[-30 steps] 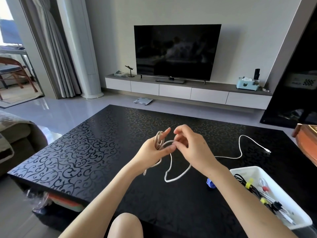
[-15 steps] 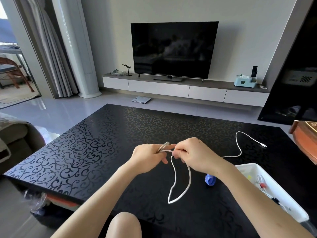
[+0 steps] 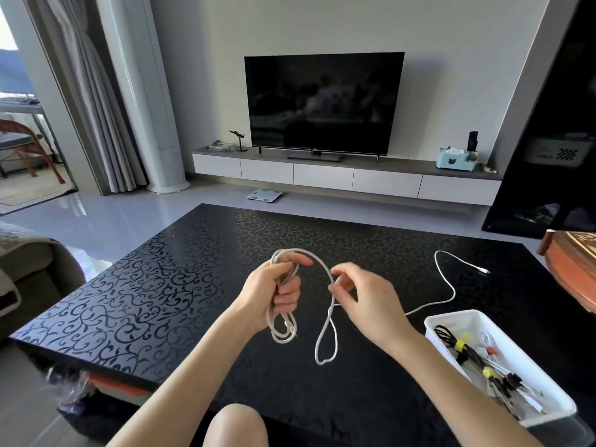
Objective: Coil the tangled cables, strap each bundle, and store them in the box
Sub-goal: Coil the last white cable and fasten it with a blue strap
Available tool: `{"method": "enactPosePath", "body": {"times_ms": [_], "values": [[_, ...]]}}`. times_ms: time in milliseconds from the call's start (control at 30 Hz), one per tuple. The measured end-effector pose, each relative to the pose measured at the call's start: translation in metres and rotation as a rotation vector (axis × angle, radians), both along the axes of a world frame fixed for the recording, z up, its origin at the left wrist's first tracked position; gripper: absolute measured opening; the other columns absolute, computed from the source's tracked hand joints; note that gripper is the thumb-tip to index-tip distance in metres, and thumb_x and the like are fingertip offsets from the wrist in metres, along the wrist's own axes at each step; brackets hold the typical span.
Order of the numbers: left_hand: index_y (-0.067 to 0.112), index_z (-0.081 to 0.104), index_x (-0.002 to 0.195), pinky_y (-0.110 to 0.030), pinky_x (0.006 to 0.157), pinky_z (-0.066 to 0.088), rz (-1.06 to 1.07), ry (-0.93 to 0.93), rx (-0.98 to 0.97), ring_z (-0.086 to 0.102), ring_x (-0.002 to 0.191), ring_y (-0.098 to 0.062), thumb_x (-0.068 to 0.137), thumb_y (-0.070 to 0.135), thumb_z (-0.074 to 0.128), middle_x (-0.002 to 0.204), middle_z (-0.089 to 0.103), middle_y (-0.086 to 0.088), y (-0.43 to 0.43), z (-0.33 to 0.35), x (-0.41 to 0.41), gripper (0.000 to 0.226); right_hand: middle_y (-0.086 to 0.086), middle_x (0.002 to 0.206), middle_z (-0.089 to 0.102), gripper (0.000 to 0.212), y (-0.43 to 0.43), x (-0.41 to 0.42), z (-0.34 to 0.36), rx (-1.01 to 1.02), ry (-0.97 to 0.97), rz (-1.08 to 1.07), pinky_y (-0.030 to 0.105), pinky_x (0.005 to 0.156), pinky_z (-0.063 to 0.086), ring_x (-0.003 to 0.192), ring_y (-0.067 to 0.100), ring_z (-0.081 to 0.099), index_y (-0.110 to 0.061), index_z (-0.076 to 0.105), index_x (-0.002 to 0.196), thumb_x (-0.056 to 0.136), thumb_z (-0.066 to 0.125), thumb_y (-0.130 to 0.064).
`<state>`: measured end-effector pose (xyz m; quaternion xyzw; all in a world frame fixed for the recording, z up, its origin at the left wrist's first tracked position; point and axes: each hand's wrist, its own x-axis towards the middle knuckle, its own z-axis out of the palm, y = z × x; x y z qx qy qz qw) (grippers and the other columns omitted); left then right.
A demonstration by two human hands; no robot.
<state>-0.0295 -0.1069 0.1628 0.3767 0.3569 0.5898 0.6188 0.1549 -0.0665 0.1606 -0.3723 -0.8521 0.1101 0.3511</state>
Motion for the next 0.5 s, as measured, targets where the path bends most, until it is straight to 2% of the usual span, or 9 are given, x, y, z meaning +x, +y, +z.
{"method": "enactPosePath", "body": {"times_ms": [67, 133, 233, 300, 367, 433, 500], "values": [[0.011, 0.060, 0.109, -0.013, 0.027, 0.023, -0.059, -0.195, 0.013, 0.027, 0.028, -0.003, 0.095, 0.016, 0.034, 0.040, 0.031, 0.005, 0.001, 0.003, -0.001, 0.030, -0.010, 0.082, 0.070, 0.012, -0.007, -0.001, -0.016, -0.218, 0.118, 0.003, 0.020, 0.075, 0.048, 0.080, 0.005, 0.065, -0.018, 0.067, 0.098, 0.090, 0.062, -0.024], [0.014, 0.059, 0.120, -0.015, 0.026, 0.023, -0.079, -0.283, 0.041, 0.030, 0.029, -0.004, 0.092, 0.017, 0.037, 0.041, 0.034, 0.004, 0.001, 0.005, -0.002, 0.036, -0.007, 0.081, 0.073, 0.012, -0.016, -0.007, -0.028, -0.490, 0.287, 0.062, 0.021, 0.077, 0.049, 0.081, 0.004, 0.067, -0.017, 0.068, 0.092, 0.091, 0.060, -0.026], [0.021, 0.056, 0.127, -0.016, 0.029, 0.025, -0.002, -0.162, 0.069, 0.037, 0.035, -0.009, 0.097, 0.018, 0.033, 0.056, 0.048, -0.005, 0.001, 0.007, 0.001, 0.038, -0.004, 0.078, 0.074, 0.012, -0.031, -0.020, -0.038, -0.716, 0.444, 0.144, 0.012, 0.070, 0.046, 0.078, 0.006, 0.069, -0.018, 0.064, 0.090, 0.095, 0.054, -0.021], [0.027, 0.058, 0.127, -0.017, 0.032, 0.027, 0.097, 0.021, 0.077, 0.046, 0.042, -0.013, 0.101, 0.020, 0.032, 0.072, 0.056, -0.009, -0.001, 0.007, 0.005, 0.037, -0.001, 0.069, 0.071, 0.014, -0.036, -0.026, -0.038, -0.768, 0.472, 0.161, 0.016, 0.064, 0.048, 0.068, 0.013, 0.067, -0.016, 0.061, 0.088, 0.096, 0.050, -0.017], [0.036, 0.061, 0.122, -0.019, 0.034, 0.035, 0.168, 0.156, 0.073, 0.062, 0.057, -0.020, 0.102, 0.018, 0.035, 0.089, 0.061, -0.009, -0.003, 0.008, 0.007, 0.038, -0.001, 0.056, 0.060, 0.017, -0.036, -0.028, -0.035, -0.758, 0.468, 0.132, 0.024, 0.057, 0.047, 0.053, 0.011, 0.056, -0.014, 0.059, 0.085, 0.097, 0.047, -0.016], [0.042, 0.059, 0.124, -0.026, 0.042, 0.051, 0.194, 0.181, 0.066, 0.070, 0.079, -0.030, 0.102, 0.017, 0.035, 0.111, 0.063, -0.010, -0.004, 0.009, 0.005, 0.040, -0.006, 0.051, 0.048, 0.018, -0.032, -0.025, -0.033, -0.647, 0.377, 0.093, 0.021, 0.051, 0.038, 0.046, 0.004, 0.042, -0.015, 0.062, 0.084, 0.096, 0.048, -0.017], [0.045, 0.055, 0.126, -0.037, 0.060, 0.059, 0.200, 0.148, 0.040, 0.068, 0.096, -0.034, 0.102, 0.020, 0.034, 0.124, 0.061, -0.010, -0.004, 0.012, 0.001, 0.040, -0.009, 0.049, 0.045, 0.020, -0.030, -0.022, -0.033, -0.538, 0.267, 0.095, 0.015, 0.049, 0.031, 0.045, 0.002, 0.040, -0.017, 0.066, 0.086, 0.096, 0.049, -0.020]]}}
